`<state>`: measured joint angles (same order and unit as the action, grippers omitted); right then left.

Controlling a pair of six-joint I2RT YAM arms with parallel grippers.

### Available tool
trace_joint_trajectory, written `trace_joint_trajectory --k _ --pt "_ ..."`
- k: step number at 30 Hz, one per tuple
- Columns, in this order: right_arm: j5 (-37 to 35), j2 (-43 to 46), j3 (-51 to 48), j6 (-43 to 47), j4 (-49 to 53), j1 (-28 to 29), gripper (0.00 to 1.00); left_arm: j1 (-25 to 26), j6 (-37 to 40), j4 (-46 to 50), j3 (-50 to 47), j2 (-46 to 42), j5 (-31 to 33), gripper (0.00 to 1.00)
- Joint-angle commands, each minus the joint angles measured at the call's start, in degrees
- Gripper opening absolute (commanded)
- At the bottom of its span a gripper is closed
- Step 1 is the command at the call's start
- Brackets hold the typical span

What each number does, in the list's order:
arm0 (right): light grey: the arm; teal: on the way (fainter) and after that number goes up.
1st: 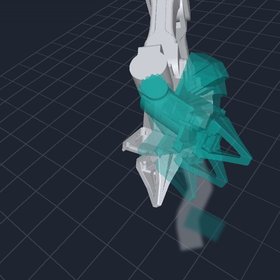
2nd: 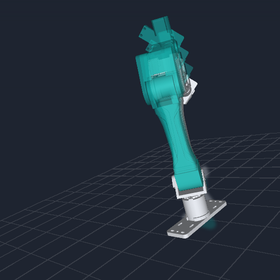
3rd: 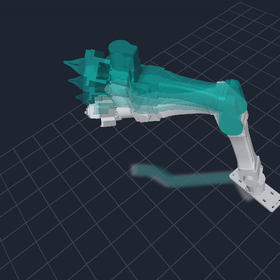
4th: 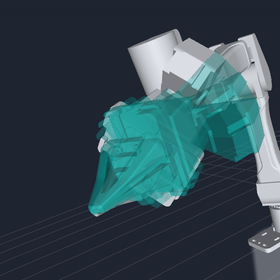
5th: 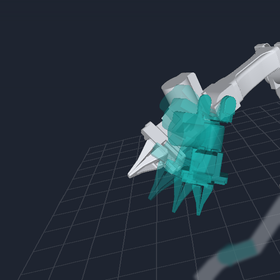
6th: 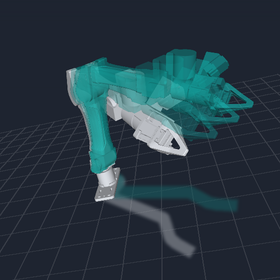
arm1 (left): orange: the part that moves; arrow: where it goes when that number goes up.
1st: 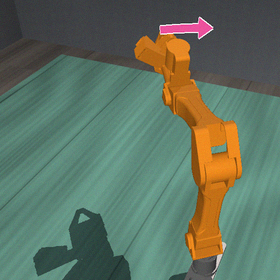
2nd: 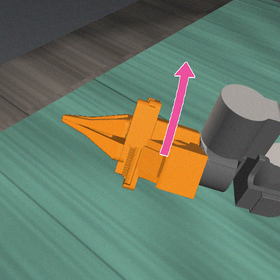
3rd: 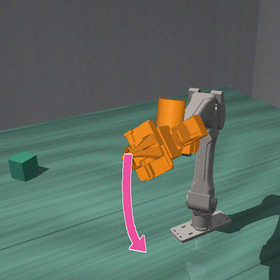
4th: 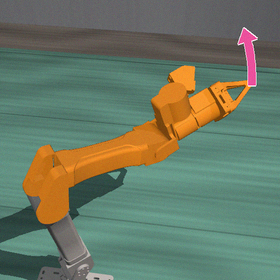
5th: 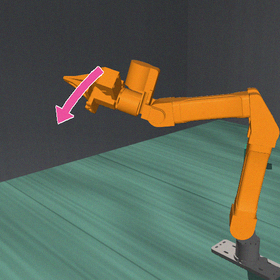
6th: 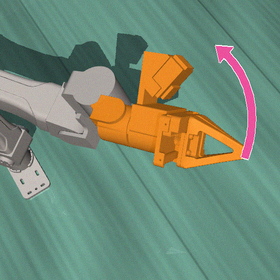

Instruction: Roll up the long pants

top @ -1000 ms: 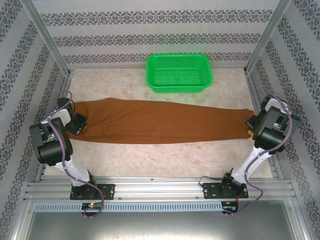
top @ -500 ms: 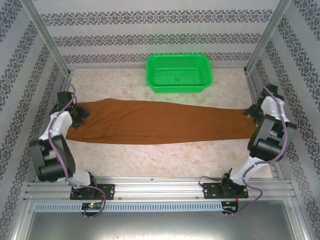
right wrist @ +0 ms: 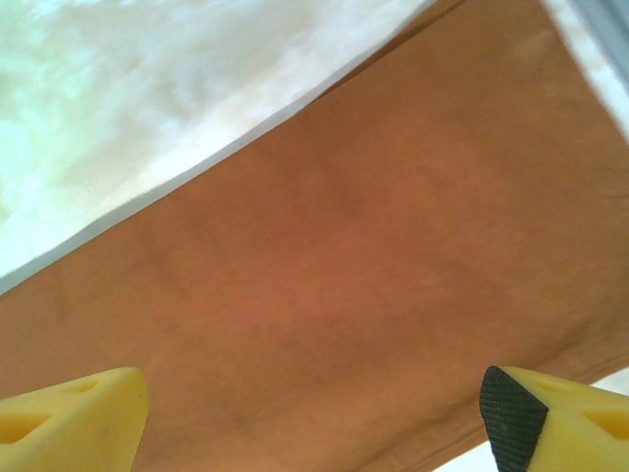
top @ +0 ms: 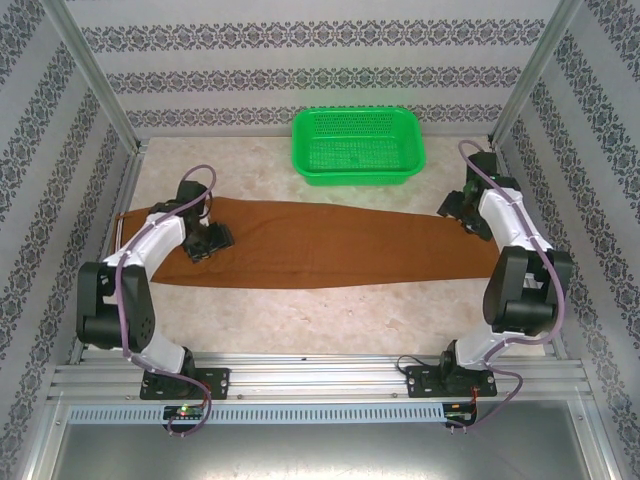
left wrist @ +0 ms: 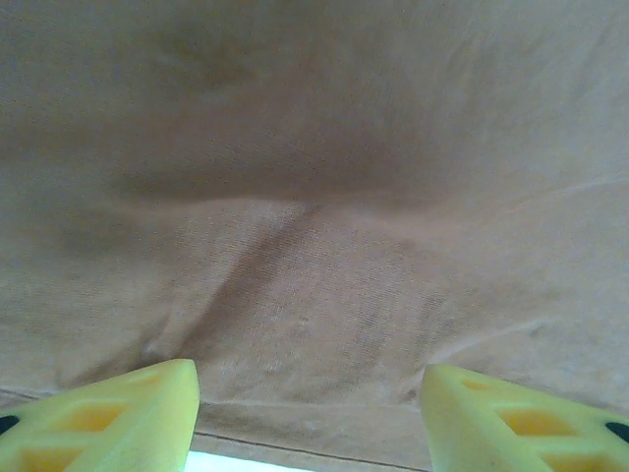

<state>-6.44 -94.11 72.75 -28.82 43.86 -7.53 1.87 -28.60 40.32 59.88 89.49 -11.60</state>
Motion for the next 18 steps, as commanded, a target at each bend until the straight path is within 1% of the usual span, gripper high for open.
trace_joint_trajectory --k 1,10,11,12,14,15,18 --pt "1.0 -1.7 1.1 -1.9 0.4 1.9 0.89 0.7 1.3 3.0 1.9 1.8 0.8 0.61" --pt "1.2 -3.0 1.5 -1.4 0.5 2.3 0.89 1.1 1.2 2.2 0.9 8.9 0.6 0.61" --pt "1.3 -3.1 1.4 -1.3 0.4 2.4 0.89 1.2 1.3 1.8 0.6 9.5 0.7 0.56" --pt "1.4 -3.0 1.3 -1.3 0.4 2.3 0.89 1.2 1.2 1.8 0.5 9.8 0.9 0.42" --pt "1.3 -3.0 0.8 -1.3 0.1 2.3 0.89 1.2 0.7 1.6 0.1 9.8 1.8 0.06" --pt "1.2 -2.9 0.7 -1.3 0.0 2.3 0.89 1.2 0.3 2.1 0.1 9.3 3.3 0.00" --pt "1.0 -2.8 0.4 -1.4 0.0 2.3 0.88 1.9 -0.6 3.0 -0.6 5.1 6.3 0.00"
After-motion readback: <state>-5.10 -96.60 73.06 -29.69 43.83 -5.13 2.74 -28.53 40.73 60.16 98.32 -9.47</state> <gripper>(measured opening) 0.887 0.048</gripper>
